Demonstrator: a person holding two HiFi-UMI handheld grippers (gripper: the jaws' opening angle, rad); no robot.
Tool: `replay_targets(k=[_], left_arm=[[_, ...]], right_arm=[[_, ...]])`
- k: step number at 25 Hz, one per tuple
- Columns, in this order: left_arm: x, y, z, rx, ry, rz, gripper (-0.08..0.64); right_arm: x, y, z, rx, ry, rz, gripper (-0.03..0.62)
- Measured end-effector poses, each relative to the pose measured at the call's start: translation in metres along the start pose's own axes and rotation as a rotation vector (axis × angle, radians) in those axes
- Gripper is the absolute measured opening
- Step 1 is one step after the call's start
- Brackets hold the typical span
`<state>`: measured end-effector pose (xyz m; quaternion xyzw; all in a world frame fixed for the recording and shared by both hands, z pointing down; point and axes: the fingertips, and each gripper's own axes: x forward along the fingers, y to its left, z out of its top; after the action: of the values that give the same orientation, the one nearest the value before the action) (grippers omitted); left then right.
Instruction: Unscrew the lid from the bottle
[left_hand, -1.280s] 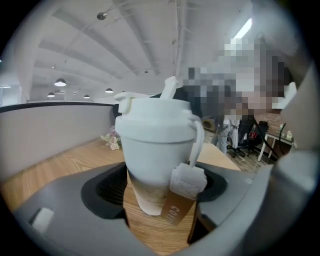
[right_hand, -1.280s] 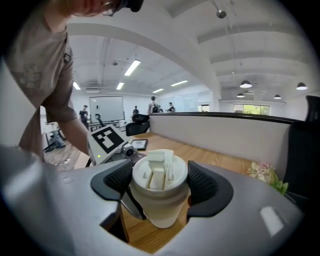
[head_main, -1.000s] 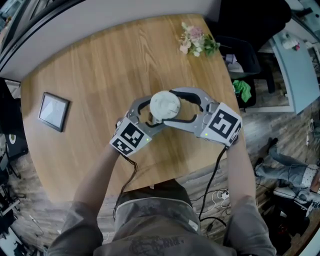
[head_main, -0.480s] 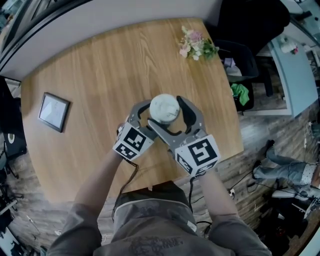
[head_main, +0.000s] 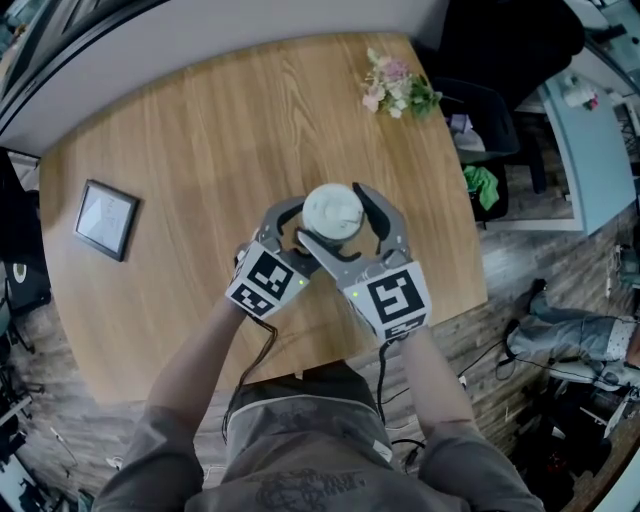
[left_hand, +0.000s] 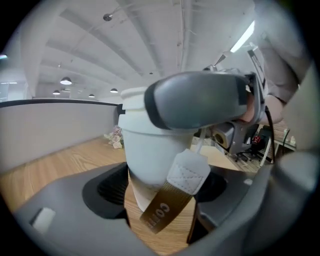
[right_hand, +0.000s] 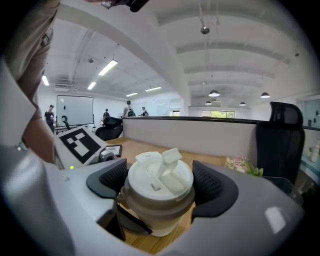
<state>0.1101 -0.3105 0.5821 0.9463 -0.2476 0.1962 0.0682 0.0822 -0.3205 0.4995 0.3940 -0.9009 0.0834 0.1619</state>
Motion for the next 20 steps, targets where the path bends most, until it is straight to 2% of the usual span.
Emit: replay_targets(k=[7, 9, 11, 13, 15, 16, 18, 20], left_arm=[[-0.003, 0.001, -0.002, 0.053, 0.004, -0.148, 0.348], [-0.004, 0.001, -0.002, 0.064, -0.001, -0.174, 0.347], [-0.004, 0.001, -0.001, 0.068, -0.005, -0.181, 0.345], [-0.004, 0.002, -0.001, 0.068, -0.01, -0.172, 0.345], [-0.004, 0.002, -0.001, 0.06, -0.014, -0.154, 0.345], [-0.004, 0.001, -0.002, 0.052, -0.015, -0.142, 0.345], [-0.005, 0.0, -0.002, 0.035, -0.016, -0.117, 0.344], [-0.006, -0.001, -0.002, 0.01, -0.022, -0.085, 0.344]], right_arm=[[-0.002, 0.013, 0.0, -0.149, -0.007, 0.415, 0.422], [-0.003, 0.014, 0.0, -0.166, -0.016, 0.488, 0.422], [-0.004, 0.014, 0.0, -0.182, -0.019, 0.517, 0.422], [-0.005, 0.013, 0.0, -0.183, -0.017, 0.513, 0.422], [-0.005, 0.011, 0.005, -0.115, -0.038, 0.465, 0.42], [-0.006, 0.009, 0.012, -0.063, -0.069, 0.409, 0.422], [-0.01, 0.001, 0.024, 0.017, -0.144, 0.232, 0.423], [-0.012, 0.0, 0.024, 0.052, -0.163, 0.079, 0.426]])
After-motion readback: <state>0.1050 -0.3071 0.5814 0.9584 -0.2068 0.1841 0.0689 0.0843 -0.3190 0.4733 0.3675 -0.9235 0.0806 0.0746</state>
